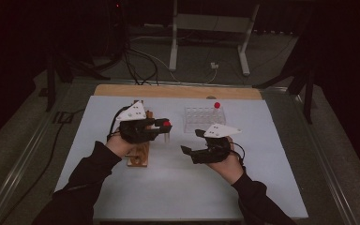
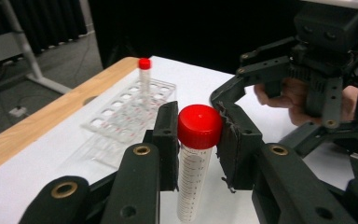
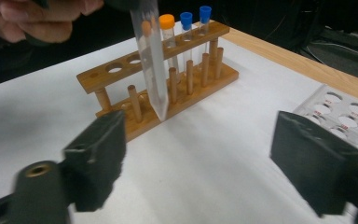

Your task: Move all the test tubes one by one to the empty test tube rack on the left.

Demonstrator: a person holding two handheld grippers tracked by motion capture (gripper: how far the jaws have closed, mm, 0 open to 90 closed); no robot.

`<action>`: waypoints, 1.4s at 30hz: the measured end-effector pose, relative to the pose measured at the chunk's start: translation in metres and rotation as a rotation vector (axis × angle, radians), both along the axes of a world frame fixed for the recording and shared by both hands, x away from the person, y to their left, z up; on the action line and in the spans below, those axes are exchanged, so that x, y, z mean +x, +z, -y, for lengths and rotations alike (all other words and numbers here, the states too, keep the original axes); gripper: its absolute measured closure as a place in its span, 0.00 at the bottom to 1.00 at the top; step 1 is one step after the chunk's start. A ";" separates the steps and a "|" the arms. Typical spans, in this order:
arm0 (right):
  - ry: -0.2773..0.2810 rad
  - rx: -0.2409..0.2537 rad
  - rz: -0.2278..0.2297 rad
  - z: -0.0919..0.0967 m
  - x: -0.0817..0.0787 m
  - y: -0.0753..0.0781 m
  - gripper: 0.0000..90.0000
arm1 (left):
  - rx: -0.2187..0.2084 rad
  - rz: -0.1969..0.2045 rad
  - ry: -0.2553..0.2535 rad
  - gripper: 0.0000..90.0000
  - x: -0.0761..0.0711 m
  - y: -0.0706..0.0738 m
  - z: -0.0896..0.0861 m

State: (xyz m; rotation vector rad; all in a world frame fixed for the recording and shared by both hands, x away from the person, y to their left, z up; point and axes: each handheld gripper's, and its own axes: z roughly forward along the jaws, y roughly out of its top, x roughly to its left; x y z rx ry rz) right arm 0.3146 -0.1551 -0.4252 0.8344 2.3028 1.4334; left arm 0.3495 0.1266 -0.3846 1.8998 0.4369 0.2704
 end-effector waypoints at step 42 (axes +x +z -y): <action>0.033 0.022 0.016 0.004 -0.001 0.001 0.03 | 0.021 -0.007 0.248 0.79 0.007 -0.007 -0.093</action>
